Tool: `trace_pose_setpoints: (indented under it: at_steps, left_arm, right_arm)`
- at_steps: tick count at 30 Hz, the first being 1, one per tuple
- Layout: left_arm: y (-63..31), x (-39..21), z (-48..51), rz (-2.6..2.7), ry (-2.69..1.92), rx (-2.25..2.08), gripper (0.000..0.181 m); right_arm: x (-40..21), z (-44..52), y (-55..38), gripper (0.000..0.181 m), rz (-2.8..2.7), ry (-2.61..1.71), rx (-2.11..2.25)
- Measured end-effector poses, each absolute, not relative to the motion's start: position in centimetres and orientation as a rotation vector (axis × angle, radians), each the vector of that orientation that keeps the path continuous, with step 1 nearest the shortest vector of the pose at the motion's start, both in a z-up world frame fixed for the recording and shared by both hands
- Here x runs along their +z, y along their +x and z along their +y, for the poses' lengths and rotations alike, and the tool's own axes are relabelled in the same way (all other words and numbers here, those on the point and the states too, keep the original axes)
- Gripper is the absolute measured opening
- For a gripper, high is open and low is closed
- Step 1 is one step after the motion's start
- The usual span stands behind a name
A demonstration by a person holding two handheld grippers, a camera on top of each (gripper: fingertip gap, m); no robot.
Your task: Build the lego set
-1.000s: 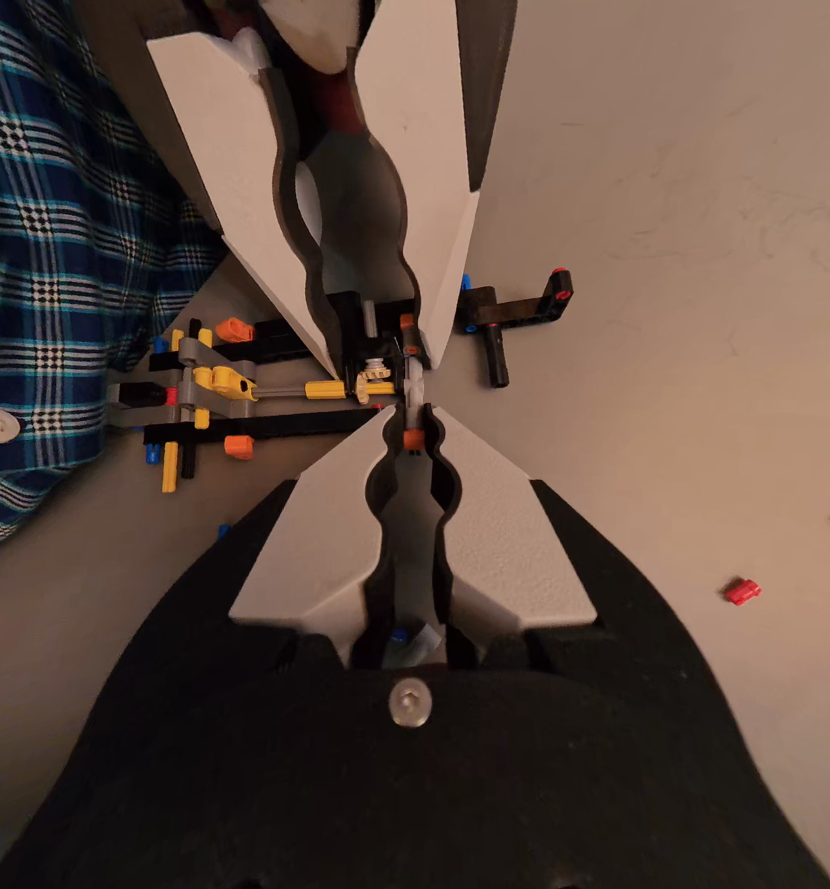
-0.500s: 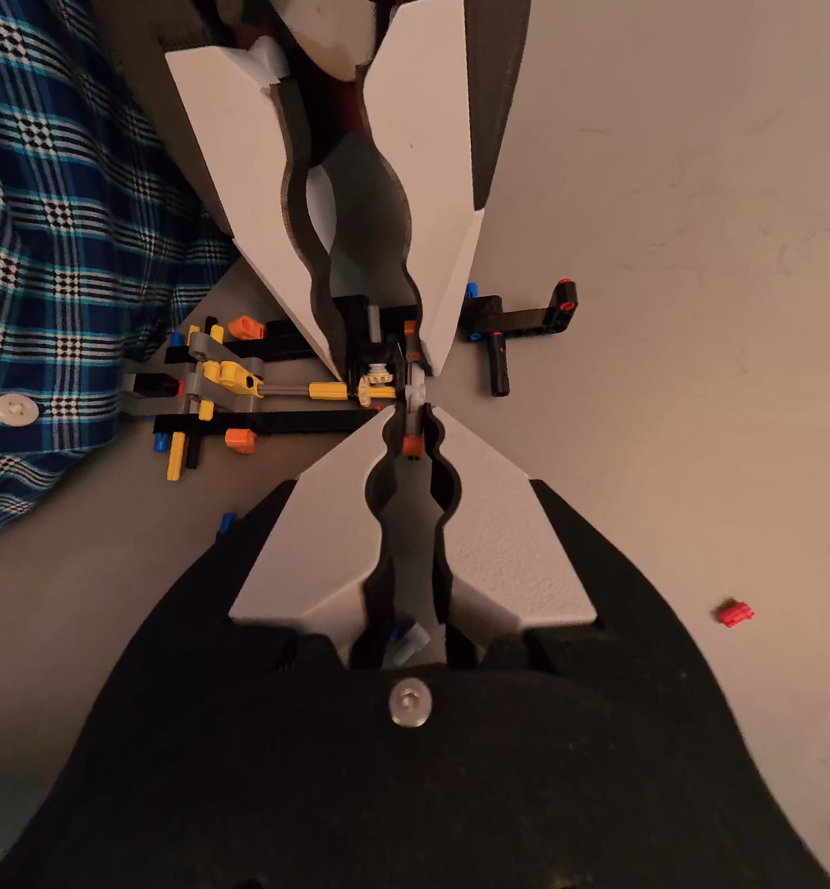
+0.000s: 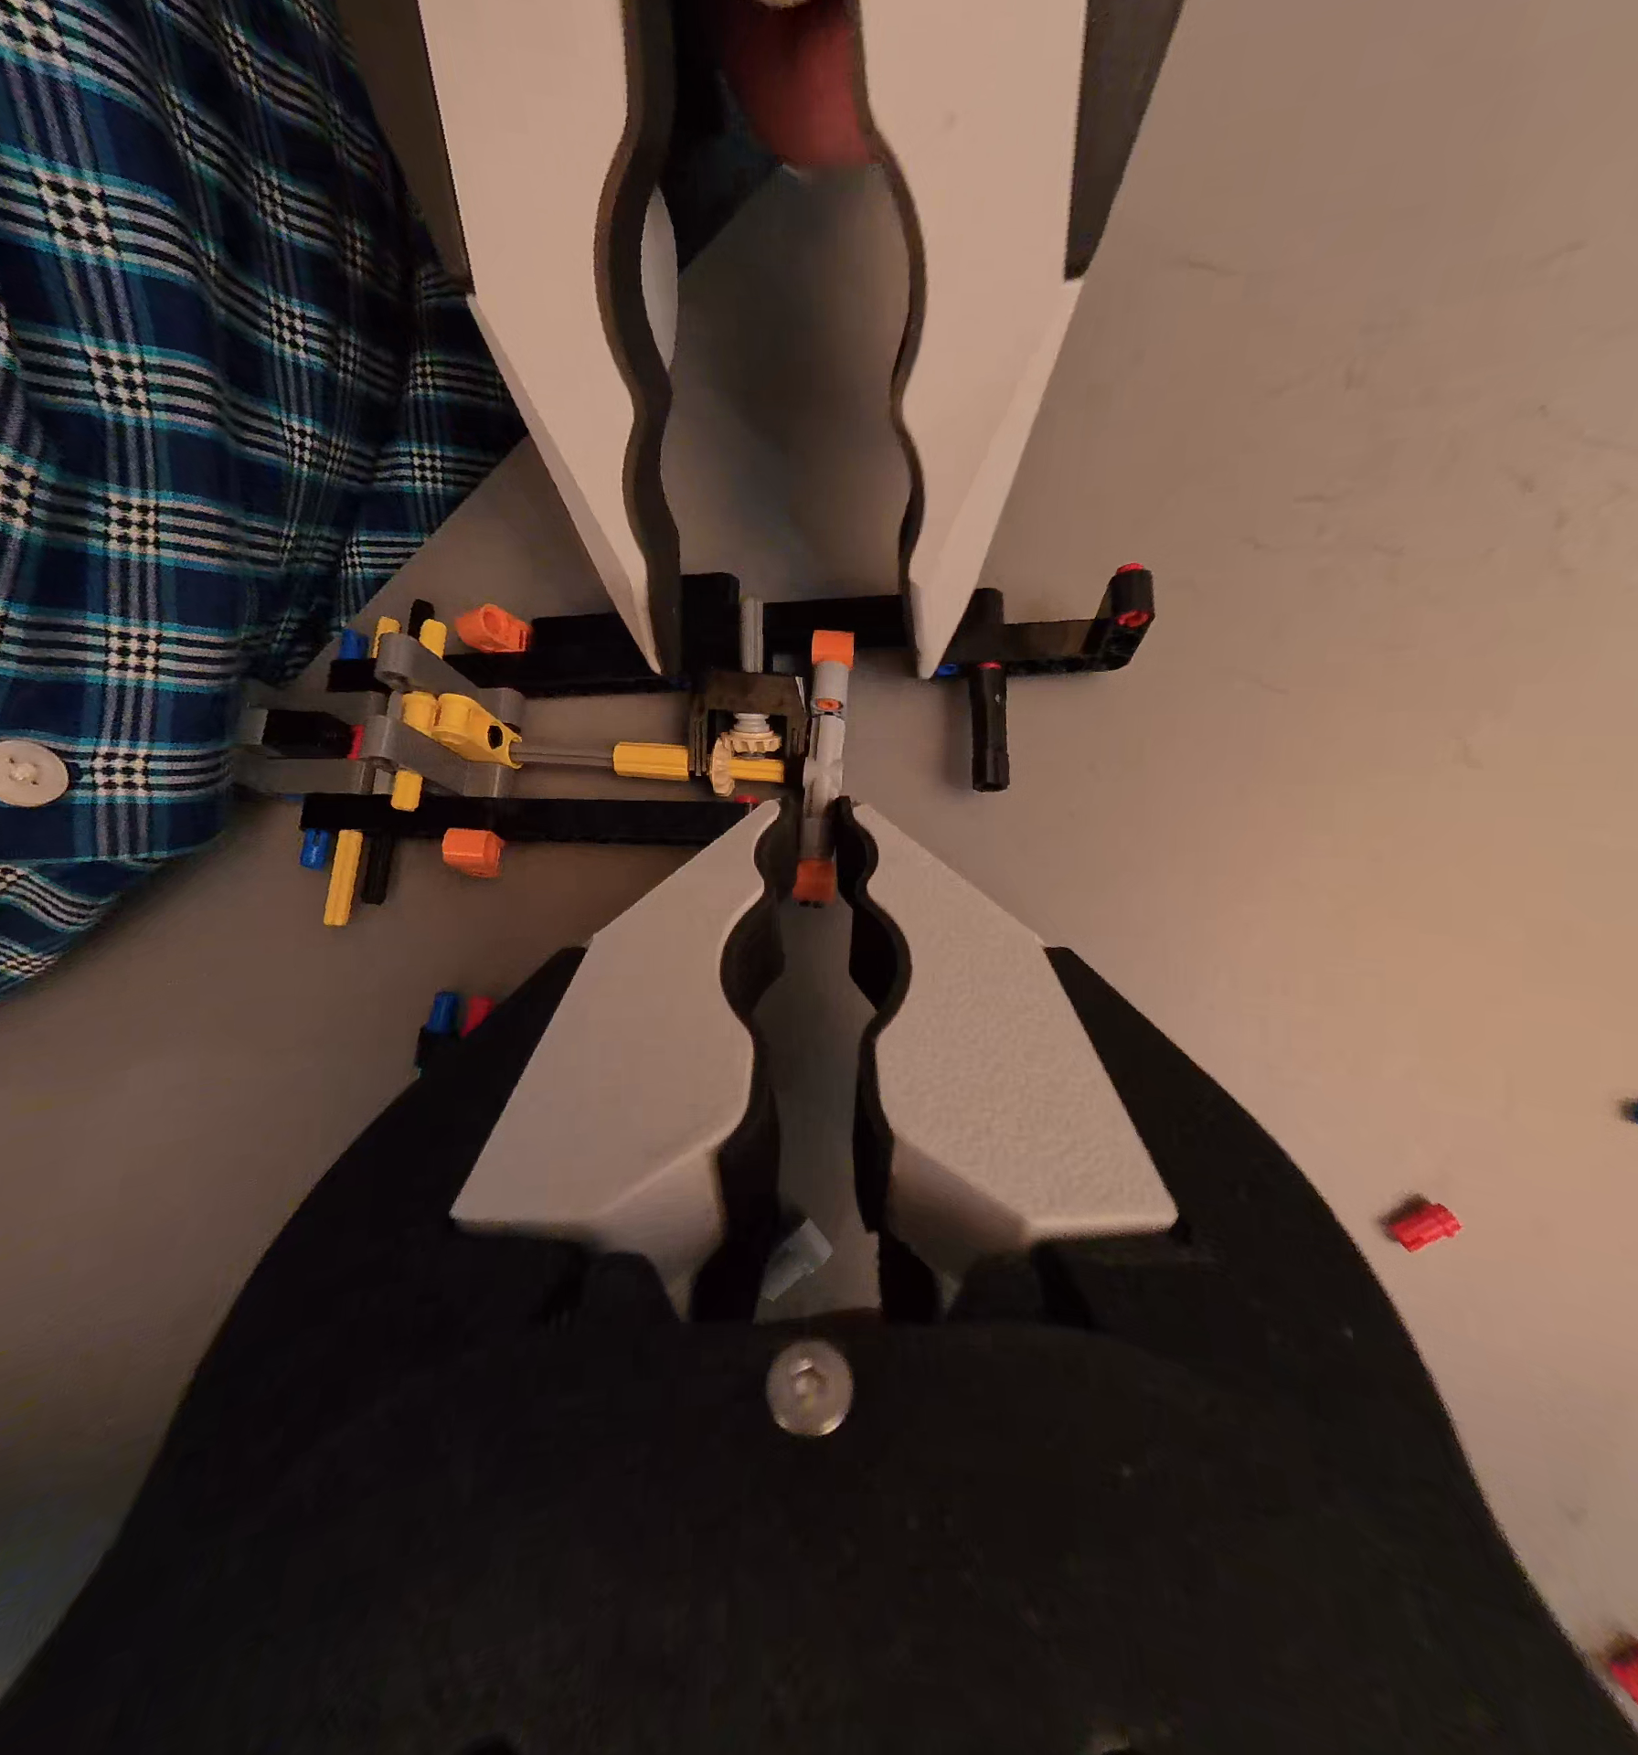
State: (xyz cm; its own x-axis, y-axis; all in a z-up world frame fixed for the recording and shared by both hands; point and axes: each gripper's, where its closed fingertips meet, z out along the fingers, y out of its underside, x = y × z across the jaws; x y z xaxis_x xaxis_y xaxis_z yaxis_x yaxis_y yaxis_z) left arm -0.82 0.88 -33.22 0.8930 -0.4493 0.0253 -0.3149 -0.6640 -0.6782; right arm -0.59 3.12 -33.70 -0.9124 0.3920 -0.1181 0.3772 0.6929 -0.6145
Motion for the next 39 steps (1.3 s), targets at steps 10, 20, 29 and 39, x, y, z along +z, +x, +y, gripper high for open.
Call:
trace_pose_setpoints:
  at_steps: [10, 20, 29, 39]
  left_arm:
    - [0.1, -33.6, 1.0, 0.550, -2.352, -0.281, 0.038]
    - [0.2, -33.7, 1.3, 0.557, -2.378, -0.252, 0.040]
    - [-1.1, -33.0, 1.0, 0.402, -2.341, -0.212, 0.051]
    - [-1.2, -33.0, 0.2, 0.311, -2.315, -0.144, 0.042]
  right_arm:
    - [-33.4, 3.3, -0.6, 0.006, -2.868, -0.670, 1.022]
    - [-33.3, 2.8, -1.1, 0.009, -2.904, -0.659, 1.034]
    - [-33.5, 2.6, -0.9, 0.008, -2.941, -0.675, 1.109]
    - [-33.4, 2.7, -0.9, 0.009, -2.937, -0.695, 1.123]
